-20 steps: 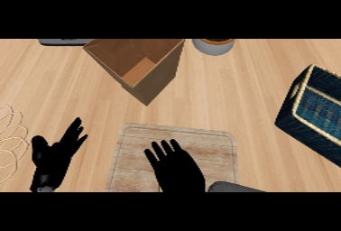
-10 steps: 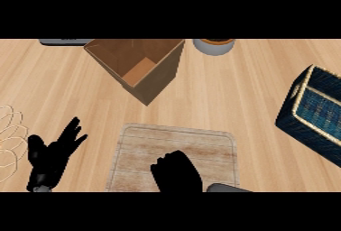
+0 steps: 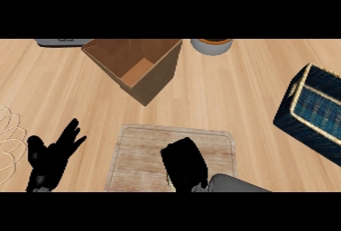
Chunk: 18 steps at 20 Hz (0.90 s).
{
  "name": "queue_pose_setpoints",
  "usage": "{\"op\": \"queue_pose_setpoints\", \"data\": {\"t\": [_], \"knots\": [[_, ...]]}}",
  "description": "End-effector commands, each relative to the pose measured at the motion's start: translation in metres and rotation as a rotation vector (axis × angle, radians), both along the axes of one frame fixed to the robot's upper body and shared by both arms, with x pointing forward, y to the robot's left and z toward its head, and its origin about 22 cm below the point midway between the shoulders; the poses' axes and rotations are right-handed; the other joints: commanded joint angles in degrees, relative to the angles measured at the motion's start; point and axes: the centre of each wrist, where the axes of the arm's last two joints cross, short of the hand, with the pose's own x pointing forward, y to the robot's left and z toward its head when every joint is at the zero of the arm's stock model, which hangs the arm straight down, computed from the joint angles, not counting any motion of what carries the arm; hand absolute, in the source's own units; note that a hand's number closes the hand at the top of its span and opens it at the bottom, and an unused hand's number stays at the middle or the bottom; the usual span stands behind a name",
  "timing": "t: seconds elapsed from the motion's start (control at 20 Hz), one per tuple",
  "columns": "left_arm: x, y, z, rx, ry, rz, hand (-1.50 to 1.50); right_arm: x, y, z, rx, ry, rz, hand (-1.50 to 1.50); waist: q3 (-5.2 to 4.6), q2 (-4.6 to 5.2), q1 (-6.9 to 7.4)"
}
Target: Pick the cupcake from the cutting board and place it in the basket
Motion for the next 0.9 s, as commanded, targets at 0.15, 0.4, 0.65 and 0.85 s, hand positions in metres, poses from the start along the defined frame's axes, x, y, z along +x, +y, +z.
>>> {"op": "queue_pose_setpoints", "data": {"t": [0.15,0.4,0.65,0.85], "knots": [[-0.021,0.013,-0.020,0.005,0.127,0.067,0.00,0.076,-0.046,0.009,-0.001,-0.040,-0.791,1.50,-1.02,0.60,-2.73],[-0.022,0.014,-0.019,0.013,0.150,0.041,0.00,0.094,-0.034,0.058,0.256,-0.205,-0.973,1.50,-0.93,0.24,-1.63],[-0.024,0.008,-0.016,-0.004,0.135,0.052,0.00,0.101,-0.048,0.138,0.764,-0.522,-0.999,1.50,-0.77,-0.27,-2.21],[-0.030,0.013,-0.021,-0.004,0.153,0.047,0.00,0.094,-0.053,0.187,0.824,-0.686,-1.061,1.50,-0.97,-0.32,-1.88]]}}
